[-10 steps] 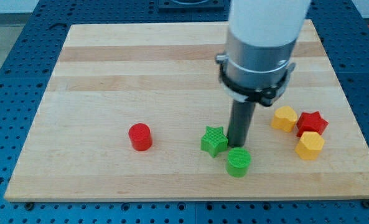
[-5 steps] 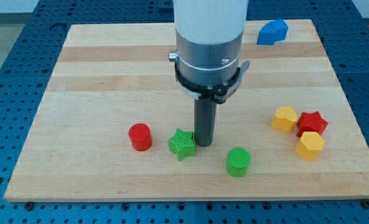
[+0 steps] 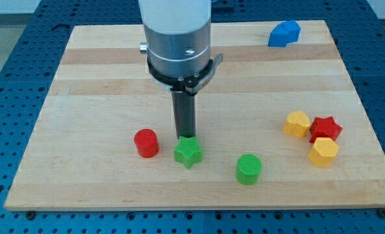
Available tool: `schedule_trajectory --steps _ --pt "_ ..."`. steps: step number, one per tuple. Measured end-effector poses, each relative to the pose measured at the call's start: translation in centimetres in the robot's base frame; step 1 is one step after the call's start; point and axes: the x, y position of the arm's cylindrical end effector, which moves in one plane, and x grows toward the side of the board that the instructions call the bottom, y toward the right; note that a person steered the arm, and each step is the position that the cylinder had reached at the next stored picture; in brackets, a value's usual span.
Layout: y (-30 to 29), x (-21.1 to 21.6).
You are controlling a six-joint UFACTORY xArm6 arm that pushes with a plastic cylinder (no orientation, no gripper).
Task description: Push green star towards the bottom center
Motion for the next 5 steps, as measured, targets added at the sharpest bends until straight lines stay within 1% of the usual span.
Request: schedule_trajectory --steps 2,4,5 --pt "4.1 0.4" --pt "5.3 3.7" --pt "5.2 0.7"
